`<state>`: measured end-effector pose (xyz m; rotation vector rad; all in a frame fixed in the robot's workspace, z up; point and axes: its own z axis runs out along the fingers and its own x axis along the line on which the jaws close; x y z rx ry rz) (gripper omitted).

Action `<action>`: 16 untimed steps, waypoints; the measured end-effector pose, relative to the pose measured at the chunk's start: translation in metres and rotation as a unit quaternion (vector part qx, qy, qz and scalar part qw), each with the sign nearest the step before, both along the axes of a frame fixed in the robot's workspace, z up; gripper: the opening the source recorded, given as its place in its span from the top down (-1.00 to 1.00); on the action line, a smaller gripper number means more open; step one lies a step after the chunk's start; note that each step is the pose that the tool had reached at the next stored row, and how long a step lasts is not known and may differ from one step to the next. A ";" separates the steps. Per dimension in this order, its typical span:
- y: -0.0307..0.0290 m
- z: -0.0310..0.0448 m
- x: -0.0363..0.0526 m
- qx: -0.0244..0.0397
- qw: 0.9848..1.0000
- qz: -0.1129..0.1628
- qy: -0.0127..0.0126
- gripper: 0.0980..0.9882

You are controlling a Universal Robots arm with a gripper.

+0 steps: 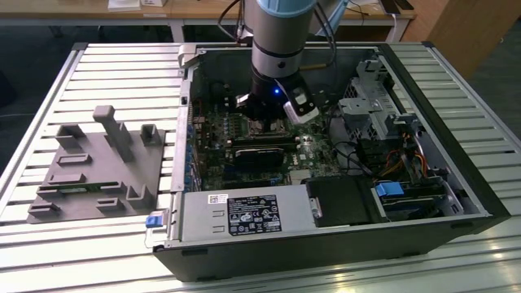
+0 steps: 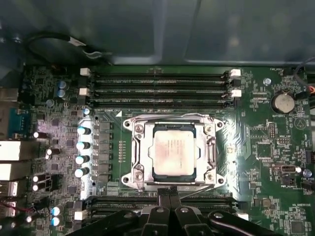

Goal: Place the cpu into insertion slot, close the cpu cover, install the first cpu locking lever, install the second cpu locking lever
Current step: 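Install the second cpu locking lever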

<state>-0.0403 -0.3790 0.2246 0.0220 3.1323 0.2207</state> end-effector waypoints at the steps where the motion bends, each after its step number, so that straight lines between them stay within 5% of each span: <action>1: -0.0014 0.0000 -0.0002 0.002 1.000 0.000 0.000 0.98; 9: -0.0065 -0.0013 -0.0050 0.003 1.000 0.000 0.000 0.98; 16: -0.0066 -0.0102 -0.0077 0.002 1.000 0.000 0.000 0.98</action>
